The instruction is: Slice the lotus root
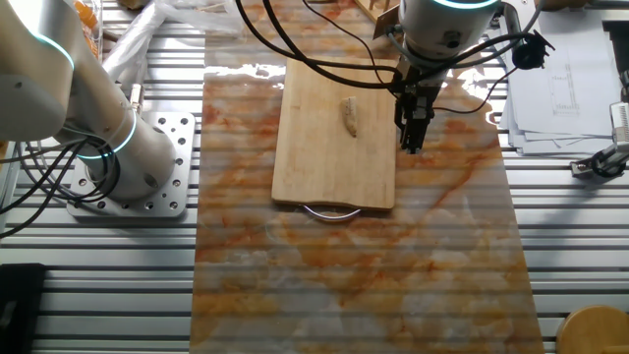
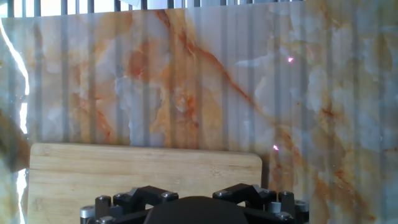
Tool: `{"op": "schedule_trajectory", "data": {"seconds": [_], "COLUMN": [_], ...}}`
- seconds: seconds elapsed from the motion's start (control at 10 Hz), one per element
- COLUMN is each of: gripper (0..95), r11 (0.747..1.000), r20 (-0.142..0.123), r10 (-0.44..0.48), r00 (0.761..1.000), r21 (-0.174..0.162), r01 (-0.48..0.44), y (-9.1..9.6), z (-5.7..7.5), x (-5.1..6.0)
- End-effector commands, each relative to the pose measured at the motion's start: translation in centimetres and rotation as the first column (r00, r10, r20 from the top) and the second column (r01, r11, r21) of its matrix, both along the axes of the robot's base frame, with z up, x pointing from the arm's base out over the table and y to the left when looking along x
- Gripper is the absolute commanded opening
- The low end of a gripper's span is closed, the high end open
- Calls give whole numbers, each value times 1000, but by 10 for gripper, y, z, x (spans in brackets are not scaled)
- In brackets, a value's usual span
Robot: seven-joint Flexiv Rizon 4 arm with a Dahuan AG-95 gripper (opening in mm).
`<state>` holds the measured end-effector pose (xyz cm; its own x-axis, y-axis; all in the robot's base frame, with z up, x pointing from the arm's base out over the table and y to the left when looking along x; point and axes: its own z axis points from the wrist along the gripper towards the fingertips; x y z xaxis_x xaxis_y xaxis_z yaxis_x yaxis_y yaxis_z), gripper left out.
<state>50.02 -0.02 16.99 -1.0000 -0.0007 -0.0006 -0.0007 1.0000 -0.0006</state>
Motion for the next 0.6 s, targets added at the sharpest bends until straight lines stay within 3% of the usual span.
{"op": "schedule_trajectory", "data": {"seconds": [0.1, 0.6], "gripper": [0, 0], "r11": [999, 999], "r20": [-28, -31], "r10": [48, 51], "r00": [998, 998], "r21": [5, 5], "r01": [-48, -50], "y": [0, 0], "z": [0, -1], "x": [0, 0]}}
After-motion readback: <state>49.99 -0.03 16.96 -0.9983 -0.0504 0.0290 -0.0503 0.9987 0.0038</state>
